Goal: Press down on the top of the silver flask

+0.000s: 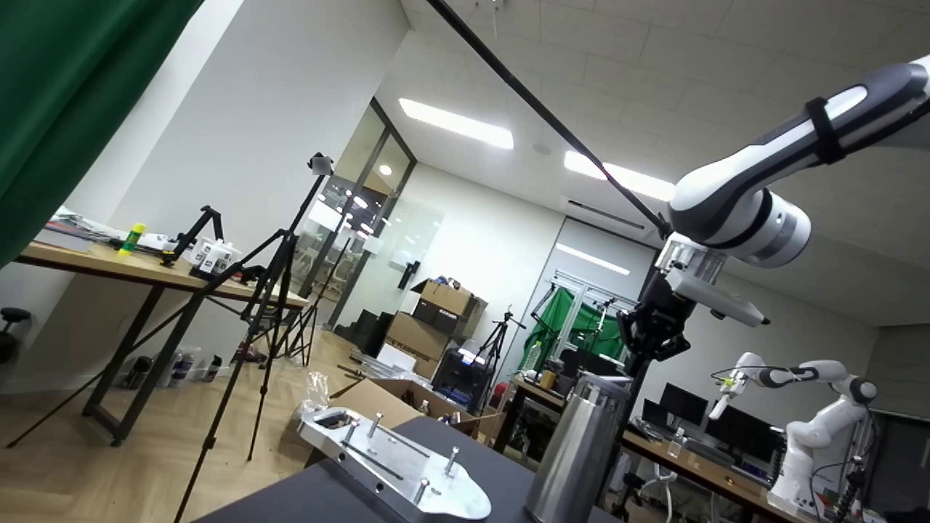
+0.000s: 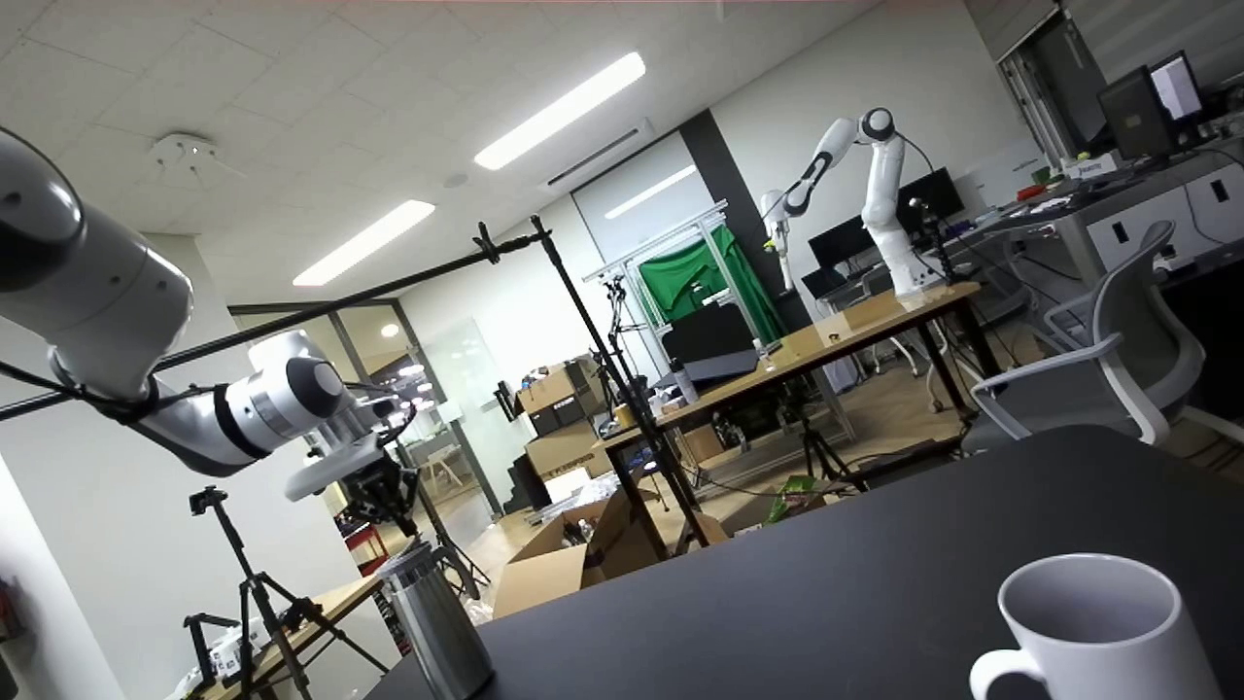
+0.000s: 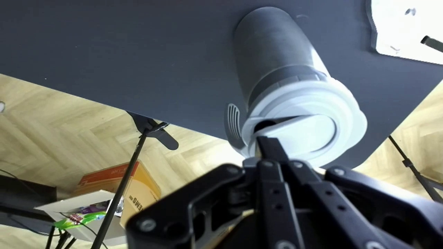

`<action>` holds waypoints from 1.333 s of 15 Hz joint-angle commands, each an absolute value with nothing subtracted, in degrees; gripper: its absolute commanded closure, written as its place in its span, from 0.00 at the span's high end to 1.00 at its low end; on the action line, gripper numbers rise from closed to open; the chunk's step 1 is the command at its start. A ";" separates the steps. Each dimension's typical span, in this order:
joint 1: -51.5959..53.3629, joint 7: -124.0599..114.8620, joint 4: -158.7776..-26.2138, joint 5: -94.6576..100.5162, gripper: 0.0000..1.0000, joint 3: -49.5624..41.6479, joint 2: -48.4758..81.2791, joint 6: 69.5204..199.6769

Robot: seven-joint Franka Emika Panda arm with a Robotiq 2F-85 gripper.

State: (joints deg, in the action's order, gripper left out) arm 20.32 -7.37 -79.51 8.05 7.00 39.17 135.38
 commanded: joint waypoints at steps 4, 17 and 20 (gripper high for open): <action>20.75 -6.89 -76.43 8.29 0.00 6.05 42.68 134.50; 21.23 -11.75 -74.60 7.40 0.00 5.07 37.10 122.77; 20.59 -12.04 -74.90 6.91 0.26 5.56 34.56 114.48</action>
